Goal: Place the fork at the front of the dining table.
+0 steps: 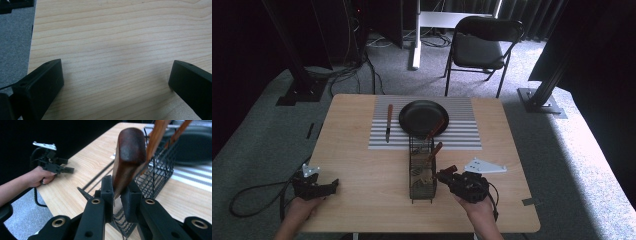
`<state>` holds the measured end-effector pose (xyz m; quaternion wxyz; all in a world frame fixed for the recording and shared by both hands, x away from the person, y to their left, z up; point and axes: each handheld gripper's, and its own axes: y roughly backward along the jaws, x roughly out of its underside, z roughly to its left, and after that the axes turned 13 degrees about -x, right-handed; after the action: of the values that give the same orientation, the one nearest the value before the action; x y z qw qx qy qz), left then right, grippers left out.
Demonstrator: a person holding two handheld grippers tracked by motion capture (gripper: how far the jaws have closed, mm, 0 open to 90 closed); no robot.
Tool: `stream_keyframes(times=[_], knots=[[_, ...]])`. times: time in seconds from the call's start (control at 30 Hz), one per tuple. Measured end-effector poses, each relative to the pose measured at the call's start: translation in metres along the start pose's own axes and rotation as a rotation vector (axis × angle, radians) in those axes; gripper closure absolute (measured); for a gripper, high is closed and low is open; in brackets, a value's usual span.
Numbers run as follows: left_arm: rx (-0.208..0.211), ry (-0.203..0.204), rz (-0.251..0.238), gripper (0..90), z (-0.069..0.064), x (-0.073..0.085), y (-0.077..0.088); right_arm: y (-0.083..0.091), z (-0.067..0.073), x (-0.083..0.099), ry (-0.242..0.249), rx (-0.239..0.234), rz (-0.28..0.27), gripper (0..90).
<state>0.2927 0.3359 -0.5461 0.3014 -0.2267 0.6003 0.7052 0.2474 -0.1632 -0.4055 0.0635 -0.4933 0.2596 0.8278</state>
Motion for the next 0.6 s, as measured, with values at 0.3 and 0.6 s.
stream_keyframes(times=[0.3, 0.6], knots=[[0.000, 0.000, 0.000, 0.0, 0.000, 0.000, 0.000, 0.020, 0.010, -0.019, 0.043, 0.003, -0.043, 80.9], [0.000, 0.000, 0.000, 0.0, 0.000, 0.000, 0.000, 0.059, 0.021, -0.041, 0.079, 0.018, -0.139, 80.8]])
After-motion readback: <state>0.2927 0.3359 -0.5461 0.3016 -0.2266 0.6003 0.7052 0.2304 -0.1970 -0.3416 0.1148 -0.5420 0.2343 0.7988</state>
